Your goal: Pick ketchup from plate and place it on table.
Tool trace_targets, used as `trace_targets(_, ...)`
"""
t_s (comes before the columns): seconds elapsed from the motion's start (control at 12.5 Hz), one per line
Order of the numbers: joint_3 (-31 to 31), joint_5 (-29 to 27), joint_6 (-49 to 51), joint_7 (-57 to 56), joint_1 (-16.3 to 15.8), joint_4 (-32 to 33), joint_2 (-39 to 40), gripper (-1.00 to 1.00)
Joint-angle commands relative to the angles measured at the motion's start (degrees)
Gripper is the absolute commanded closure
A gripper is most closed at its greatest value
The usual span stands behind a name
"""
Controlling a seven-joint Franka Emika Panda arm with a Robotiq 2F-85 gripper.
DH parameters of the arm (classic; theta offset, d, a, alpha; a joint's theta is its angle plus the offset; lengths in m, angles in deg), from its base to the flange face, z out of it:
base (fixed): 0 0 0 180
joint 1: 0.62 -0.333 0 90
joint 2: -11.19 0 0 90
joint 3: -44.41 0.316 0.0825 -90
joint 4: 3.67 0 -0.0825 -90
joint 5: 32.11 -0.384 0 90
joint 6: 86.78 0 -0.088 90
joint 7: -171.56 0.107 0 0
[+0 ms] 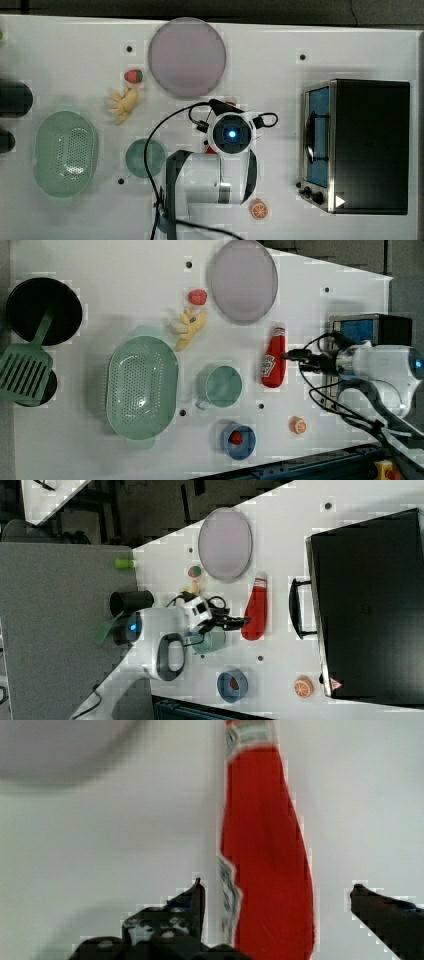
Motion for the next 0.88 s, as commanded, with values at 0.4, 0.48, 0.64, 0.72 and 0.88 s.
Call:
trace_targets(0.4,-0.39,-0.02,22.28,14.61,-0.13,-14.36,-13.57,-1.0)
trace_targets(0.48,-0.43,-0.01,24.95,14.88,-0.11,-17.15,-14.3,-1.0)
trace_targets(0.64,-0.55,-0.01,33.06,15.75,-0.04,-22.7,-14.89,-1.0)
trace_targets(0.72,-0.52,-0.01,36.41,17.44,-0.07,-25.66,-14.78,-1.0)
trace_targets(0.88,-0.54,-0.01,42.92,20.0,-0.05,-30.73,-14.65,-1.0)
